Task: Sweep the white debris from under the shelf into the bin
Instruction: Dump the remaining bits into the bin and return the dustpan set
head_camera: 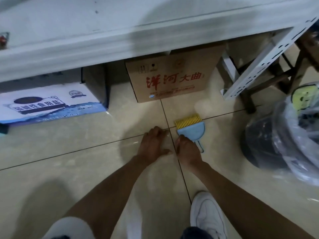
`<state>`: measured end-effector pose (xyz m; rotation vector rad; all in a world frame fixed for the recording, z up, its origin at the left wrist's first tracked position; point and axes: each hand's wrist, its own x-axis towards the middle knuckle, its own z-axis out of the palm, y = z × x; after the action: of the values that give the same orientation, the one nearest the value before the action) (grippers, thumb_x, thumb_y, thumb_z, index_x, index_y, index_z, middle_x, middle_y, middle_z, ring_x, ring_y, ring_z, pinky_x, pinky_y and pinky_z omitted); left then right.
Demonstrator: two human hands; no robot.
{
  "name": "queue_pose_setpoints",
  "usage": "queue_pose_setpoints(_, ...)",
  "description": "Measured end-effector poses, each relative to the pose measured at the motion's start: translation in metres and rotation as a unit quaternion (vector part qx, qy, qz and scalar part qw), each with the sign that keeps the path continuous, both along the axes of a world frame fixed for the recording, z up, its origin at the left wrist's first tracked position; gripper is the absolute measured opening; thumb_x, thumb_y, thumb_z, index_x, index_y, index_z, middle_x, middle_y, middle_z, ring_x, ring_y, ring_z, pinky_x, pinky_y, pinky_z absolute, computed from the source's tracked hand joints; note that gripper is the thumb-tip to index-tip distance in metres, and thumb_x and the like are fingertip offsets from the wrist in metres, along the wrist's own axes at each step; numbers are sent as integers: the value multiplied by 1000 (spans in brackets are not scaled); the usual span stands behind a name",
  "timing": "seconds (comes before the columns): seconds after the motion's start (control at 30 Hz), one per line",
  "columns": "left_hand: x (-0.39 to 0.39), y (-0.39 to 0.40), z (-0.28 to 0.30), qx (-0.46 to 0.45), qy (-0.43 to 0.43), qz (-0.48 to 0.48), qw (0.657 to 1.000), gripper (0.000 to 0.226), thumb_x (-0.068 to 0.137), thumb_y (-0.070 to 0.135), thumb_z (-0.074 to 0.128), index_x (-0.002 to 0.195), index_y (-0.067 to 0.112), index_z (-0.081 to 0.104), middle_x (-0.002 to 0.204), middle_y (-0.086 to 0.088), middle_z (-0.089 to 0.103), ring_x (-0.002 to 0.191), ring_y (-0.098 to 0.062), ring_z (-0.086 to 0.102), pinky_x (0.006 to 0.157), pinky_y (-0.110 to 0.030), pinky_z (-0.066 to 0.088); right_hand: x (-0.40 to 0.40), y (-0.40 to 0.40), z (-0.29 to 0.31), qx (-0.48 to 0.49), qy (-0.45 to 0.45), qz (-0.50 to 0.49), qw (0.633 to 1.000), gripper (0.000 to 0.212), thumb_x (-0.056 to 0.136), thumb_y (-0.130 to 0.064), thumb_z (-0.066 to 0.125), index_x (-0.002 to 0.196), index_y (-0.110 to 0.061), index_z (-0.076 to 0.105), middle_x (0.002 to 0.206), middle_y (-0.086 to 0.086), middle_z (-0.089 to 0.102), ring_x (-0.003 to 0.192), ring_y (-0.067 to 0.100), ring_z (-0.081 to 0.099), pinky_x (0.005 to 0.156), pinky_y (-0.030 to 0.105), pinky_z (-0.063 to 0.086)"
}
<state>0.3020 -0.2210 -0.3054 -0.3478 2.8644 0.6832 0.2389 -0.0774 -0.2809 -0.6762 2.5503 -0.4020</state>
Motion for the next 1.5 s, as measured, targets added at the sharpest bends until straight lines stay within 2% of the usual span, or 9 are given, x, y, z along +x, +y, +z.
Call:
queue_pose_setpoints(0.13, 3, -8, -16, -24, 67, -51, 996, 64, 75, 58, 64, 129, 26, 58, 122, -3, 56, 109, -25, 54, 90, -37, 42, -1, 2, -7, -51, 71, -27, 996, 8, 87, -1, 58, 95, -1, 61, 87, 14, 68, 79, 25, 69, 68, 26, 54)
queue_pose_setpoints(0.2, 9, -7, -24, -38, 122, -51, 990, 50, 80, 58, 54, 115, 25, 67, 110, -1, 62, 100, -23, 58, 83, -34, 43, 3, 3, -11, -59, 50, -14, 997, 14, 91, -1, 49, 97, 0, 62, 92, 14, 69, 86, 24, 68, 74, 29, 53)
queue_pose_setpoints(0.37, 16, 12, -33, 9, 183, 56, 981, 26, 85, 42, 57, 87, 20, 70, 92, 3, 64, 84, -20, 61, 74, -28, 33, 9, 8, -12, -118, 91, -65, 987, 12, 90, 0, 51, 86, -4, 61, 81, 11, 68, 74, 23, 67, 62, 23, 45)
queue_pose_setpoints(0.57, 17, 16, -34, 82, 160, 130, 975, 46, 80, 43, 67, 118, 15, 65, 113, -4, 61, 98, -18, 59, 86, -32, 51, -7, 33, -8, -131, 118, -194, 965, 8, 90, -8, 54, 97, -10, 57, 89, 9, 67, 80, 28, 67, 63, 32, 49)
queue_pose_setpoints(0.77, 6, 8, -31, 86, 190, 94, 973, 22, 82, 33, 67, 88, 13, 74, 90, -2, 63, 79, -11, 57, 74, -23, 42, -18, 46, -11, -104, 116, -204, 966, 20, 88, -10, 60, 108, -9, 55, 105, 11, 64, 93, 30, 66, 70, 37, 53)
queue_pose_setpoints(0.97, 4, 9, -33, 83, 215, 112, 967, 11, 78, 13, 76, 84, 4, 73, 89, -10, 63, 78, -9, 49, 72, -11, 30, -14, 55, -17, -51, 147, -195, 968, 29, 86, -26, 65, 106, -9, 53, 103, 11, 58, 89, 28, 61, 63, 36, 53)
queue_pose_setpoints(1.17, -2, 8, -34, 51, 195, 63, 977, 23, 87, 24, 58, 74, 5, 63, 82, -8, 60, 73, -23, 58, 69, -34, 47, -10, 59, -22, -17, 150, -196, 969, 28, 86, -29, 66, 101, -6, 57, 99, 15, 59, 87, 31, 61, 61, 32, 46)
queue_pose_setpoints(1.37, -6, 1, -38, -110, 118, 20, 987, 29, 89, 34, 44, 81, 14, 63, 87, -4, 63, 81, -25, 63, 75, -36, 36, -14, 56, -20, 5, 138, -185, 973, 28, 89, -30, 62, 98, -4, 58, 98, 16, 60, 86, 31, 62, 66, 38, 52)
queue_pose_setpoints(1.5, -9, -4, -18, 23, 133, 178, 975, 17, 94, 19, 58, 88, 4, 64, 87, -15, 67, 75, -34, 63, 70, -38, 49, -19, 55, -17, 18, 121, -185, 975, 32, 90, -35, 61, 100, -5, 59, 98, 14, 63, 86, 29, 63, 69, 37, 52)
